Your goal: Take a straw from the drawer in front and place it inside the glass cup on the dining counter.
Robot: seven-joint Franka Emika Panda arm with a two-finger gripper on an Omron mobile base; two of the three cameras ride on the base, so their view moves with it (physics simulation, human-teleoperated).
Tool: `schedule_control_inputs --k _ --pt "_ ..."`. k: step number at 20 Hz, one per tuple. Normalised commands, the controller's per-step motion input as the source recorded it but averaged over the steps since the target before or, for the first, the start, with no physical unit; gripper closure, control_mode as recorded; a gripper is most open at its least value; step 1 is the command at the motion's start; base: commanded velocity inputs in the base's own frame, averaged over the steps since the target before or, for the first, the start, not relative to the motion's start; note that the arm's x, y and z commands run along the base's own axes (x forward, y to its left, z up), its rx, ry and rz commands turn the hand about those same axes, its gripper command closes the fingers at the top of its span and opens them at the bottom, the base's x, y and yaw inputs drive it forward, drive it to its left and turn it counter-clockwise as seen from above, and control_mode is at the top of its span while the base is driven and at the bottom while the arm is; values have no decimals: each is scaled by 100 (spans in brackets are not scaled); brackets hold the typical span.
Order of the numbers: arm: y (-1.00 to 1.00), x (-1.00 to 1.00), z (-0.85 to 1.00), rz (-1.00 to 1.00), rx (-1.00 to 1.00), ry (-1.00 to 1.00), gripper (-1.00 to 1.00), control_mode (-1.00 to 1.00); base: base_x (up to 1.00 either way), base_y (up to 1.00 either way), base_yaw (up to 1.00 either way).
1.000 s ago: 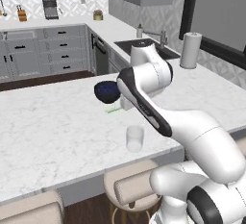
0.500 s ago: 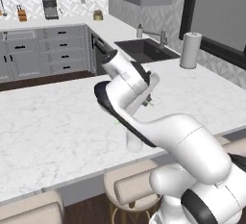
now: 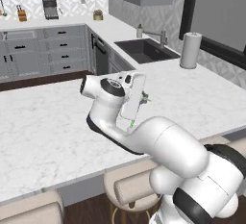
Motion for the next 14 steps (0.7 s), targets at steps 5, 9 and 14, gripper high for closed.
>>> schedule_control_inputs --k 5,9,14 --pt "0 0 0 0 -30 0 100 -100 0 0 0" --pt "-1 4 -12 0 -11 0 100 -100 0 0 0" --pt "-1 35 -24 0 -4 0 100 -100 0 0 0"
